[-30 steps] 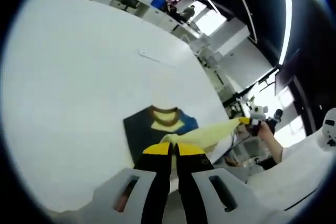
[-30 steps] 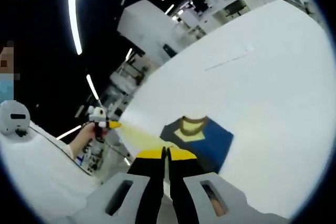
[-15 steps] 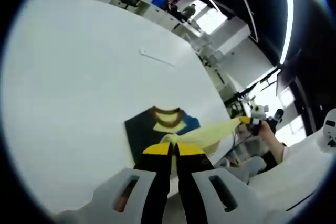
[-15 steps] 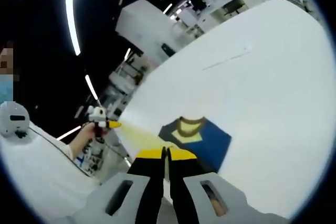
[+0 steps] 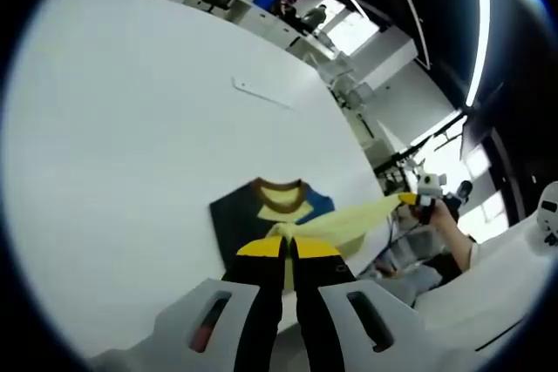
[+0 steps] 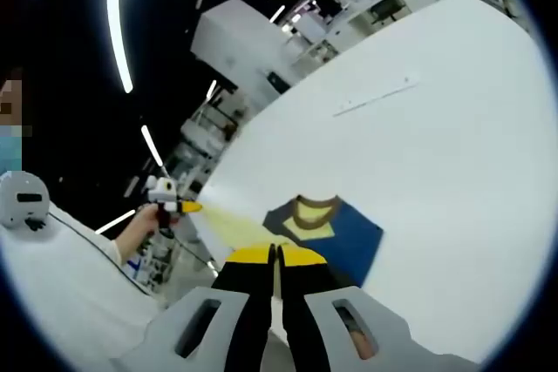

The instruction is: Fold the garment on the visible template until the final outline fits inside the template.

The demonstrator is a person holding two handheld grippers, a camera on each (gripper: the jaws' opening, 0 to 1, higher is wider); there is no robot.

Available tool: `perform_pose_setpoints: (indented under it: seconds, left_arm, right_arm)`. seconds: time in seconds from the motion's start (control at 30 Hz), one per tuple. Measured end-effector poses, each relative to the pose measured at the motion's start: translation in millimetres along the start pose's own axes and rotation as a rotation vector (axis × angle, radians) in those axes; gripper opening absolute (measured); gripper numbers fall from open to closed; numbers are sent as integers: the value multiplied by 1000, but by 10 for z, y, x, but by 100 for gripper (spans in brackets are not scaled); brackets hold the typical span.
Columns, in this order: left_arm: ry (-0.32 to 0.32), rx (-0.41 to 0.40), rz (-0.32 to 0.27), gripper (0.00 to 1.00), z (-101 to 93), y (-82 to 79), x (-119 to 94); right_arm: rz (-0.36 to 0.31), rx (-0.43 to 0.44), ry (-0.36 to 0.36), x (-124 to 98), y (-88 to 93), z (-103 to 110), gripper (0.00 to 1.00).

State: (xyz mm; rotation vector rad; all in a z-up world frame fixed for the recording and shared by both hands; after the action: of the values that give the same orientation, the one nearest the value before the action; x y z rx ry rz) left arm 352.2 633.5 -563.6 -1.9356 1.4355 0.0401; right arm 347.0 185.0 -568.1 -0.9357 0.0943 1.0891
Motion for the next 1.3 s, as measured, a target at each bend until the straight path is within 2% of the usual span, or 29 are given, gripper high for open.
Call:
perform_pose_setpoints:
  seconds: [1.3]
  left_arm:
    - [-6, -14, 11, 0, 172, -100, 126]
  right_arm:
    - [18, 13, 2, 168, -71, -129, 2]
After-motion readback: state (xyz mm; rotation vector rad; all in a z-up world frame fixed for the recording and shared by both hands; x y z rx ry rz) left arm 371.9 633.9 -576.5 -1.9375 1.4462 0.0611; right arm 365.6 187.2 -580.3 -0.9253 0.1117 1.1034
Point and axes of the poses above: the point that each gripper's makers call its tool centre point, and the gripper's own axes: x roughly forward along the fingers, z roughly to its left, y roughly out of its underside, the point moved 6 cm from there along -x, roughly backward along the fingers, and after that the axes turned 12 degrees about y, right-handed, at the moved point
